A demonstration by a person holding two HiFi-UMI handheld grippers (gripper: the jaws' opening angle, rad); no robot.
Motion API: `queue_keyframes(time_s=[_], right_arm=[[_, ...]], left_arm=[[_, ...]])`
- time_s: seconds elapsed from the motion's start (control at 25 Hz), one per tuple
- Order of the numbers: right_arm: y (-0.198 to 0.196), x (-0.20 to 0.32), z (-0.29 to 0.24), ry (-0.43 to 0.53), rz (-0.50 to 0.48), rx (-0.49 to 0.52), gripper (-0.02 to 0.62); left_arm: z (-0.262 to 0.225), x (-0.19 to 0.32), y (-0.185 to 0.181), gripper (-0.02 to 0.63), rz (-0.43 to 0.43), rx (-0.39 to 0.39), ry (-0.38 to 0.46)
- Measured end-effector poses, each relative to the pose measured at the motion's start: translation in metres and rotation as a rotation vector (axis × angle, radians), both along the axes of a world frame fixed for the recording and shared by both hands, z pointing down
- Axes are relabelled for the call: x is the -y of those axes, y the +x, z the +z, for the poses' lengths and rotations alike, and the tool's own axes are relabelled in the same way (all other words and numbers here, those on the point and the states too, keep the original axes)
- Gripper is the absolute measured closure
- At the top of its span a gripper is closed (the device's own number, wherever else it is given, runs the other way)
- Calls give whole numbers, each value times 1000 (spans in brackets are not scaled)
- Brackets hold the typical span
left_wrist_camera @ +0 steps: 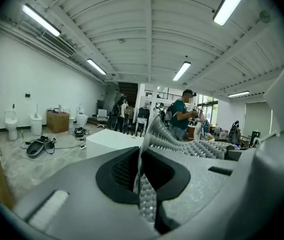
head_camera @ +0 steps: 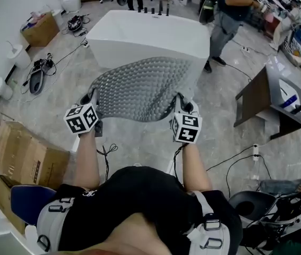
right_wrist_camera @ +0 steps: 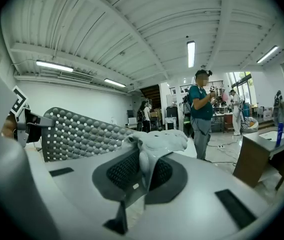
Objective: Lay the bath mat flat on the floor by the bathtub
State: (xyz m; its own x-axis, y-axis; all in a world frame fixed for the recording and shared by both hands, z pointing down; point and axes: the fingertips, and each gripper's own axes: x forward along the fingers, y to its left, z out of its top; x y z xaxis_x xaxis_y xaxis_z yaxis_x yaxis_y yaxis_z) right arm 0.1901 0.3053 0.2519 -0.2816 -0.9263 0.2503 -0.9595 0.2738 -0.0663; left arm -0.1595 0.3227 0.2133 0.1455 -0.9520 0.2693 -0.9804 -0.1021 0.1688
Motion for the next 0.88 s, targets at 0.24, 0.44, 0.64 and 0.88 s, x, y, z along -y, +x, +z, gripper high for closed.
queue_keyframes(time_s=[0.24, 0.44, 0.64, 0.88], right_arm=[[-1, 4, 0, -17, 19, -2, 575], [-10, 7, 1, -22, 15, -5, 575], [-28, 11, 4, -24, 6, -27, 575], [-48, 8, 8, -15, 27, -29, 574]], left_arm=[[0, 2, -10, 589, -15, 15, 1], [2, 5, -19, 589, -20, 5, -6], [1, 8, -32, 589, -8, -11, 6], [11, 10, -50, 589, 27, -21, 1]])
